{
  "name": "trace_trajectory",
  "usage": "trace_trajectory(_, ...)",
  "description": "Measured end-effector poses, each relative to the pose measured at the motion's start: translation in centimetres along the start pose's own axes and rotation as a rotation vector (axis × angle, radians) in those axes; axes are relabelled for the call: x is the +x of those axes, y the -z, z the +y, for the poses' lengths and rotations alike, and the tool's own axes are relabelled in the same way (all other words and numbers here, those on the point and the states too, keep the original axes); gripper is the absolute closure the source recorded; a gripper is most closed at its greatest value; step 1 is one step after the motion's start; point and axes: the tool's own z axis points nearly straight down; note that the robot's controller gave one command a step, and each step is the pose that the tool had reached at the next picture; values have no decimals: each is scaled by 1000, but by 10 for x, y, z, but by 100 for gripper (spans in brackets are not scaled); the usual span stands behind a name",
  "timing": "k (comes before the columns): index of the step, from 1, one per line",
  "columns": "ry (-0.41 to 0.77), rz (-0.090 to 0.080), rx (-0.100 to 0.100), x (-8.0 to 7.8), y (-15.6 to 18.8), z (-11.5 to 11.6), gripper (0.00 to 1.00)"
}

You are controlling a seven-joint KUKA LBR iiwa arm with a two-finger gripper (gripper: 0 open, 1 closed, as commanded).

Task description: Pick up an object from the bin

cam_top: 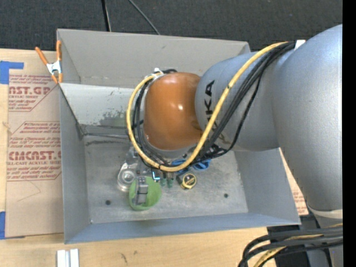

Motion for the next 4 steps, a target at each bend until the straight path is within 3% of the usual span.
trace_trajectory(1,102,-3,1,-4,-90,-60,0)
trace_trajectory(2,565,-22,0,23,-83,-60,0)
trace_trajectory(3,563,-13,1,25,-85,-61,100)
trace_trajectory(4,571,-17,2,-4,42,-68,100)
